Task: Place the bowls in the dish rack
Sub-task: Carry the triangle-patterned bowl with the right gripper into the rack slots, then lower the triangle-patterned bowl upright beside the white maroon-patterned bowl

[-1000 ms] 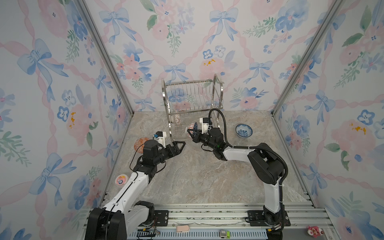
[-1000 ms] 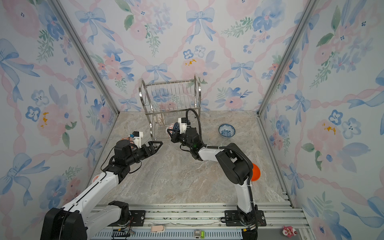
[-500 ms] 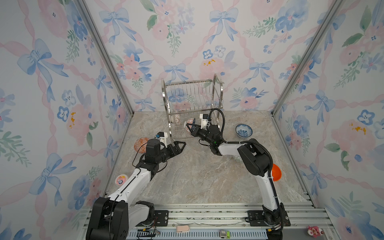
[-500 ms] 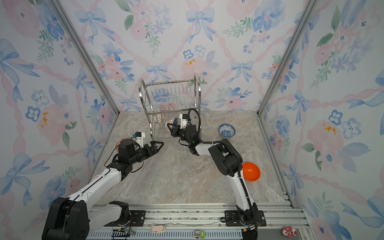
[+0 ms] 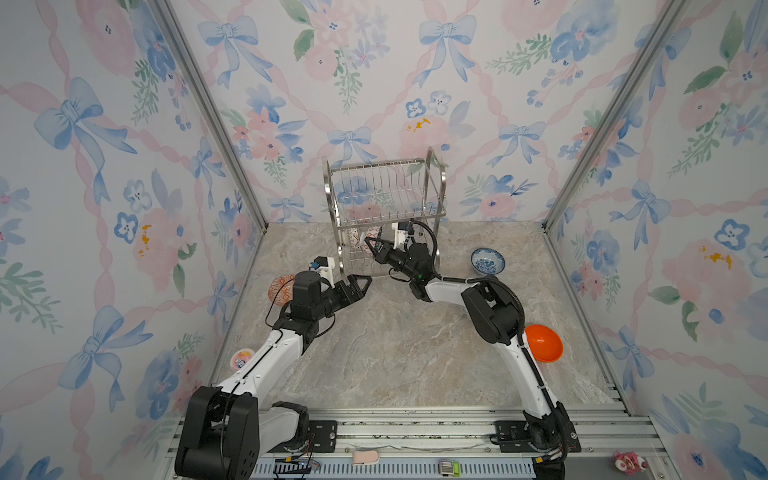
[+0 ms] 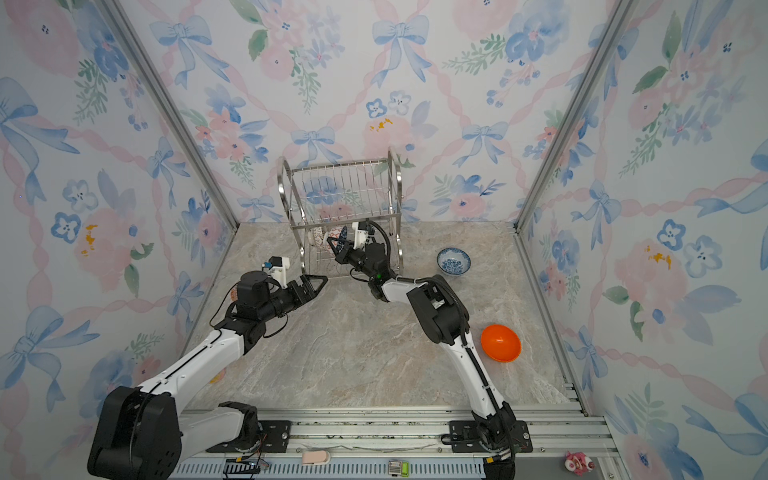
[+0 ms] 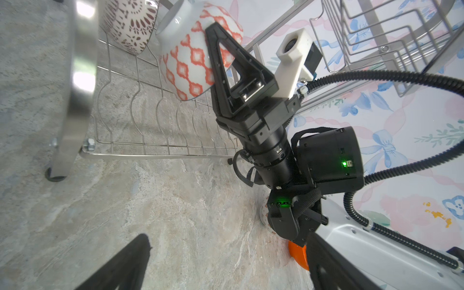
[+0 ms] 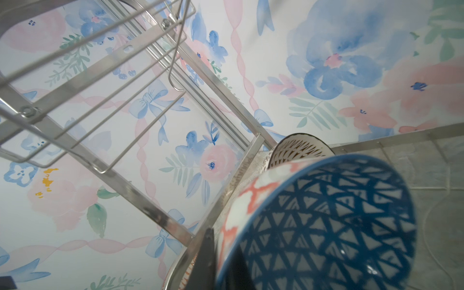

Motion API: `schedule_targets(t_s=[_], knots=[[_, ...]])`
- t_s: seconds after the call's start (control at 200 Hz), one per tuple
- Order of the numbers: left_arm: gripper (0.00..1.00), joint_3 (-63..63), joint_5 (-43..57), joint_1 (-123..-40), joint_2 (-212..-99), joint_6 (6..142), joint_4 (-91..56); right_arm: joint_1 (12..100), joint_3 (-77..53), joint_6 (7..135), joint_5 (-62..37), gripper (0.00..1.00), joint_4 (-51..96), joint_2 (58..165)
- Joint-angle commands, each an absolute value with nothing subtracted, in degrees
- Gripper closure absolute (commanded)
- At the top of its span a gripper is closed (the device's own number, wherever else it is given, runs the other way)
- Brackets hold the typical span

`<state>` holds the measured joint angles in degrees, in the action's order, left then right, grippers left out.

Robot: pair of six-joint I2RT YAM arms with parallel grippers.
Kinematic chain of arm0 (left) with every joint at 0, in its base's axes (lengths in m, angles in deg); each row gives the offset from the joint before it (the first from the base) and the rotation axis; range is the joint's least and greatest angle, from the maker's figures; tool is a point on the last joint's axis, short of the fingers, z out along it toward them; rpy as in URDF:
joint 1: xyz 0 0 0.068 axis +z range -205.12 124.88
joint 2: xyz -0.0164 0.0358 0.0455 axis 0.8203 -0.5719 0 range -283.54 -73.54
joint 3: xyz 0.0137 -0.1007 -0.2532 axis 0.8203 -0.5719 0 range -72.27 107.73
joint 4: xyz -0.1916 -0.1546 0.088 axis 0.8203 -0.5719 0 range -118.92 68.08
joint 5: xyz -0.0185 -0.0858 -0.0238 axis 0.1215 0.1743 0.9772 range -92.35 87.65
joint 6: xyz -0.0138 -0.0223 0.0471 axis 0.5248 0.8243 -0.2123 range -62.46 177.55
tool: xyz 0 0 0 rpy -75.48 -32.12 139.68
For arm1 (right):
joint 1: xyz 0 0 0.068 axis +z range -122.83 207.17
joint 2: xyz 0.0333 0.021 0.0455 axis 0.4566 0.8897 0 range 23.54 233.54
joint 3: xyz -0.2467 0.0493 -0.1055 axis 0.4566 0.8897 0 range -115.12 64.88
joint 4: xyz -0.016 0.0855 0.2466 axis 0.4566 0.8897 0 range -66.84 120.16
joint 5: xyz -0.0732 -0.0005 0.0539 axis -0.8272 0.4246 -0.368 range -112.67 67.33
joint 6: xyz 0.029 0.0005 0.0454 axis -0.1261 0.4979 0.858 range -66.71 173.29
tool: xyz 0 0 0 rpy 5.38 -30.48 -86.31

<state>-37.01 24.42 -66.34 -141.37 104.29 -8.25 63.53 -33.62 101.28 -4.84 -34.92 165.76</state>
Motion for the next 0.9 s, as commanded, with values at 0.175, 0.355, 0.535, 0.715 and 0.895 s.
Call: schedule_targets(t_s=[0.175, 0.355, 0.535, 0.715, 0.895], knots=[[0.02, -36.06, 23.89, -65.55, -142.25, 104.07, -7.26, 62.04, -41.65, 102.72, -4.72, 0.99, -36.82, 170.49], [0.02, -35.81, 23.93, -65.07, -142.66, 104.05, -7.25, 62.35, -44.14, 100.87, -4.96, 0.96, -34.47, 171.74], [0.02, -35.5, 24.2, -64.97, -143.3, 104.38, -7.25, 62.35, -47.06, 99.1, -4.54, 0.95, -31.28, 173.0], [0.02, -35.08, 24.08, -65.01, -143.67, 105.07, -7.16, 62.27, -49.54, 98.3, -4.47, 0.93, -29.28, 174.56], [0.02, -34.75, 23.77, -65.04, -144.44, 105.67, -6.73, 62.13, -52.79, 98.41, -4.03, 0.92, -27.06, 176.74]])
